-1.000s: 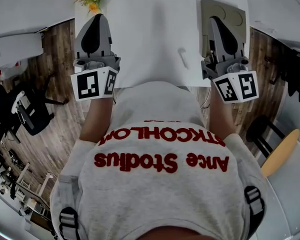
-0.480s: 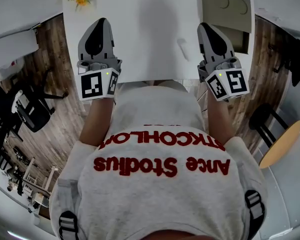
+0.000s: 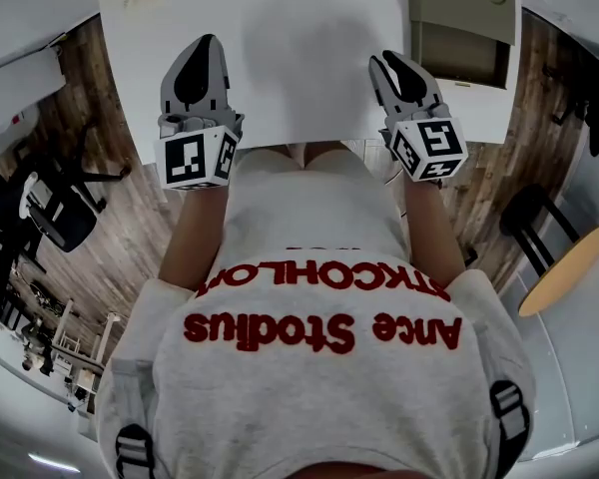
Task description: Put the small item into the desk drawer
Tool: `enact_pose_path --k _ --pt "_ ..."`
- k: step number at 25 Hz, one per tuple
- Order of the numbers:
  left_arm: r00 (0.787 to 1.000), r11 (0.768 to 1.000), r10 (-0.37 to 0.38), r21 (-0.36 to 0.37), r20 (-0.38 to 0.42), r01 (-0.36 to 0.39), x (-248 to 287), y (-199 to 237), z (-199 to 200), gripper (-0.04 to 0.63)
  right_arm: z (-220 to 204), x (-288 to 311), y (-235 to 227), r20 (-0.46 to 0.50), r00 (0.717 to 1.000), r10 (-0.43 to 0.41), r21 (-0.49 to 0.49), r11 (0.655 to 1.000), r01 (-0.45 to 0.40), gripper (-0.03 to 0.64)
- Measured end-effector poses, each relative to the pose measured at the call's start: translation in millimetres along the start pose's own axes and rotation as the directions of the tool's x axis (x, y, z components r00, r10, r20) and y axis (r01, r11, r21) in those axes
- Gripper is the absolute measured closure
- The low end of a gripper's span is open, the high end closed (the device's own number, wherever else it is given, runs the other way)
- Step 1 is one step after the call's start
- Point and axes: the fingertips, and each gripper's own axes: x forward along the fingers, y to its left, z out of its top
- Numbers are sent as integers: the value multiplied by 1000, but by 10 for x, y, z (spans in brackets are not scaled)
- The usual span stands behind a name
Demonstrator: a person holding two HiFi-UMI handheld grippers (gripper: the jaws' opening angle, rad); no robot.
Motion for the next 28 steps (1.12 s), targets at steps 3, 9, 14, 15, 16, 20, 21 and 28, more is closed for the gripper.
enact_pose_path --k 3,9,14,15,16,20,21,28 --pt "999 1000 0 -5 -35 0 -11 -29 -151 588 -256 42 -28 -73 997 -5 -11 1000 4 488" --pt "997 1000 -4 -26 -73 2 -41 -109 -350 588 -586 130 -16 -184 983 -15 -28 1000 10 442" --pt "996 1000 0 -23 -87 -2 -25 -142 -429 588 -827 191 -36 -280 958 -68 -184 983 16 431" --pt "996 1000 3 -22 -88 -5 -28 -138 -432 588 -847 190 -39 -287 955 -75 -196 980 18 434" --pt "996 1000 6 -21 -88 -8 -34 -130 -428 588 -852 187 -41 -288 954 -79 -201 979 20 450" --pt "997 1000 16 -18 -82 -18 -73 -92 -370 588 -709 141 -37 -242 966 -91 -216 976 37 473" --pt "997 1000 17 -16 -78 -19 -86 -85 -350 588 -653 126 -33 -224 970 -92 -216 975 43 474" --pt "999 1000 26 -2 -31 -26 -119 -2 -179 588 -127 121 19 -86 992 -90 -207 976 70 476"
